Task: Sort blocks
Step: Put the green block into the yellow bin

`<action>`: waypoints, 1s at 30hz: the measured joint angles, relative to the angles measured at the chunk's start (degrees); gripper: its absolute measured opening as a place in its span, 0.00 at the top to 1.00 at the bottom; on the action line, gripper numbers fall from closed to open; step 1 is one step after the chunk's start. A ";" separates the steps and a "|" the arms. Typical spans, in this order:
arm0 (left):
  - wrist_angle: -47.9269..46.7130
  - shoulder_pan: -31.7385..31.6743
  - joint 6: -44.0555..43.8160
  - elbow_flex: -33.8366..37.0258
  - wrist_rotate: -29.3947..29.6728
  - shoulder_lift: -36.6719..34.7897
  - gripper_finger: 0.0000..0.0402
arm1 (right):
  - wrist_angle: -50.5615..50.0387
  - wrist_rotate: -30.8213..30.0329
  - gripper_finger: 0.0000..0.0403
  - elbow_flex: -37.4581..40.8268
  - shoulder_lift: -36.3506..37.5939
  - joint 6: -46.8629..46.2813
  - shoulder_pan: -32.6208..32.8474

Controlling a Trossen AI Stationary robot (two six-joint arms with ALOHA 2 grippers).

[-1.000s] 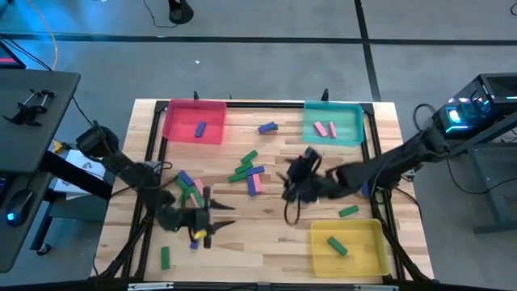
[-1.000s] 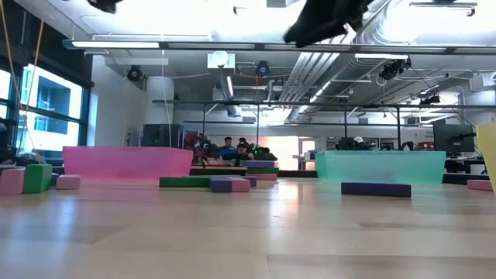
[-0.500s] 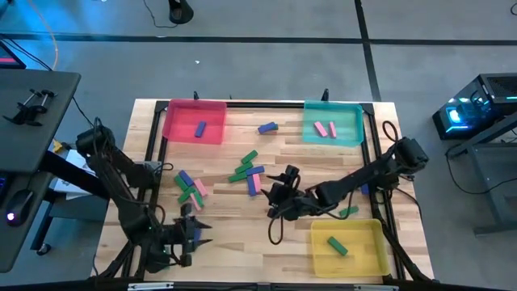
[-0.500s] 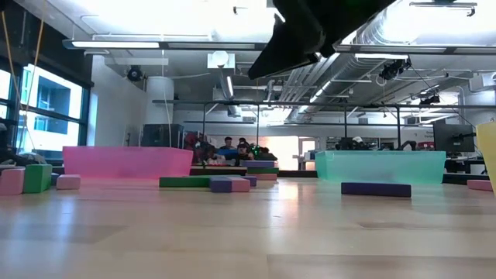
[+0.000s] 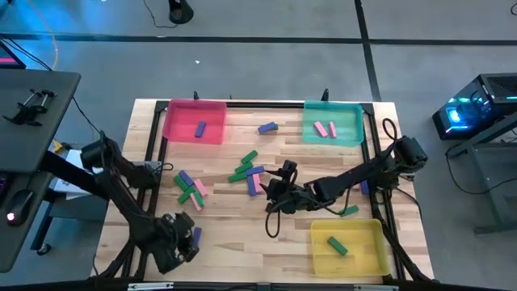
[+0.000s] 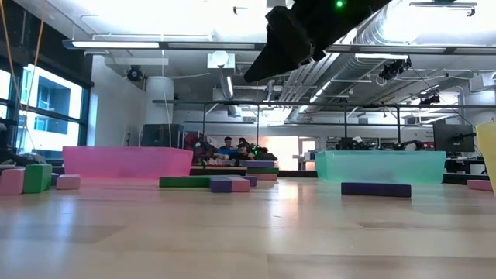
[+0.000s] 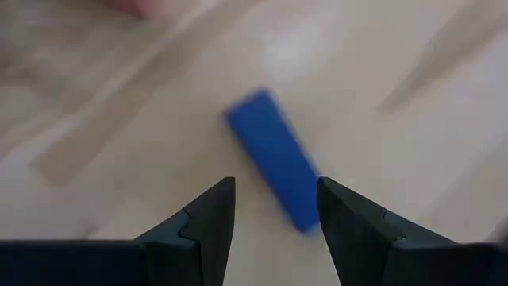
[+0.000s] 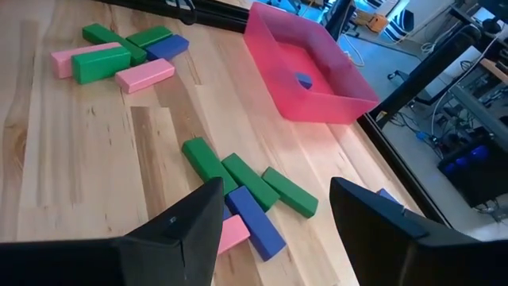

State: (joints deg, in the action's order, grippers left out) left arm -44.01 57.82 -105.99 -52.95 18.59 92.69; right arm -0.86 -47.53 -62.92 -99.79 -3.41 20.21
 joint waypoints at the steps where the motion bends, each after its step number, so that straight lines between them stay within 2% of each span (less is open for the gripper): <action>1: -1.72 -0.07 -1.46 0.00 0.45 0.66 0.58 | 0.03 0.03 0.46 0.00 0.00 0.43 0.02; 8: -16.63 -0.50 -13.53 0.04 5.09 1.16 0.52 | 0.26 0.87 0.46 0.00 0.00 0.81 0.02; 14: -26.22 -2.73 -14.65 0.89 4.58 1.13 0.44 | 0.33 1.03 0.46 0.00 0.00 0.47 0.02; 20: -23.26 -7.34 -9.88 5.10 3.26 1.11 0.40 | 0.31 1.46 0.46 0.00 0.00 -0.63 0.04; 26: -16.71 -10.77 -4.89 9.46 -1.49 1.11 0.40 | 0.28 3.69 0.46 0.00 0.00 -0.64 0.04; 30: -14.05 -11.58 -1.56 10.57 -1.95 0.78 0.42 | 0.28 3.74 0.46 0.00 0.00 -0.64 0.04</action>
State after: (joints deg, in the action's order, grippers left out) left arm -58.06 46.24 -107.55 -42.38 16.64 93.47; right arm -0.58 -43.79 -62.92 -99.79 -4.05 20.25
